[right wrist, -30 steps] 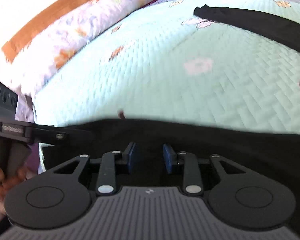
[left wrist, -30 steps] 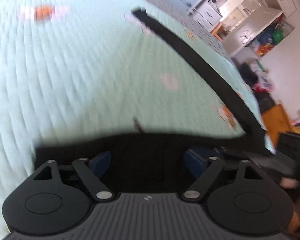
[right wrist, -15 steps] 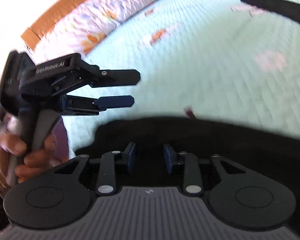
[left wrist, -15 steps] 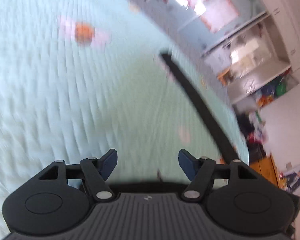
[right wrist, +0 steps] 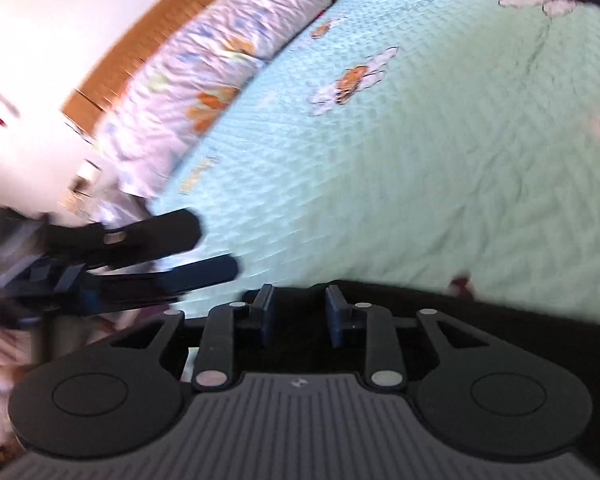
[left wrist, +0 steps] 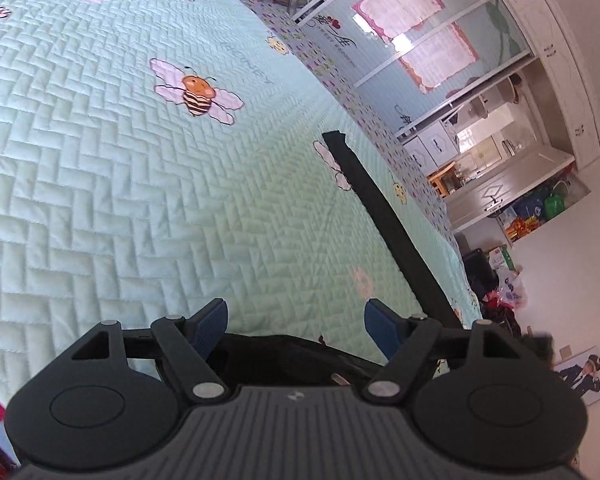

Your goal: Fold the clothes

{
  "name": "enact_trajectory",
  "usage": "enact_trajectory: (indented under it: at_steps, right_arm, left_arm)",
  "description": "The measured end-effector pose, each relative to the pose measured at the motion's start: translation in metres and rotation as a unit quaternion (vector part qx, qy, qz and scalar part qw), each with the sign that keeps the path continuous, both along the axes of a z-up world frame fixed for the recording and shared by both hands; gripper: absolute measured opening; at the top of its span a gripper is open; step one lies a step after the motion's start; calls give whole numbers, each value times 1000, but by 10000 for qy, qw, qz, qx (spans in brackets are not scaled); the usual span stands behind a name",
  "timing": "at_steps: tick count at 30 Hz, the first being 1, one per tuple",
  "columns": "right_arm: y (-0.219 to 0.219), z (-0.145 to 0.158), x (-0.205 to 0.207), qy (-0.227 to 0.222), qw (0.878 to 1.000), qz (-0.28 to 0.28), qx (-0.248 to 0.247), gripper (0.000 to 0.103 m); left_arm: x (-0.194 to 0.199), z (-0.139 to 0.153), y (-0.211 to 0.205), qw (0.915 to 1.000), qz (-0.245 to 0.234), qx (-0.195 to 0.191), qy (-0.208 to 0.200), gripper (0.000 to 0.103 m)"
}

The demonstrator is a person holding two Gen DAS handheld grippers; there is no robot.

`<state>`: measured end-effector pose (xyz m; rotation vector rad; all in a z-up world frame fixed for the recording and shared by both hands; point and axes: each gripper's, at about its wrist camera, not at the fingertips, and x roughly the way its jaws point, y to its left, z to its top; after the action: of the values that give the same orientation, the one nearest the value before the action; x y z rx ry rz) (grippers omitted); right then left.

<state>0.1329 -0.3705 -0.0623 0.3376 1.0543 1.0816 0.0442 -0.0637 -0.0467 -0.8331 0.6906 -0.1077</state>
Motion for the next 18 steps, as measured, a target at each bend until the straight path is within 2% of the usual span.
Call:
enact_trajectory:
  at_steps: [3, 5, 6, 7, 10, 12, 15, 18]
  right_arm:
    - [-7, 2, -23, 331, 9989, 244, 231, 34]
    - [7, -5, -28, 300, 9983, 494, 90, 35]
    - [18, -10, -23, 236, 9987, 458, -10, 34]
    - [26, -18, -13, 293, 9991, 304, 31, 28]
    - [27, -29, 6, 602, 9970, -219, 423, 28]
    - [9, -20, 0, 552, 9962, -322, 600, 32]
    - [-45, -8, -20, 328, 9968, -496, 540, 37]
    - [-125, 2, -54, -154, 9951, -982, 20, 37]
  left_arm:
    - [1, -4, 1, 9999, 81, -61, 89, 84]
    - [4, -5, -5, 9998, 55, -107, 149, 84]
    - [5, -1, -10, 9999, 5, -108, 118, 84]
    - [5, 3, -16, 9999, -50, -106, 78, 84]
    - [4, 16, -31, 9998, -212, -4, -72, 84]
    - [5, 22, -41, 9994, -320, 80, -83, 85]
    - [17, 18, -68, 9971, -728, 225, 33, 85]
    - [29, 13, -111, 9900, -1332, 461, 99, 85]
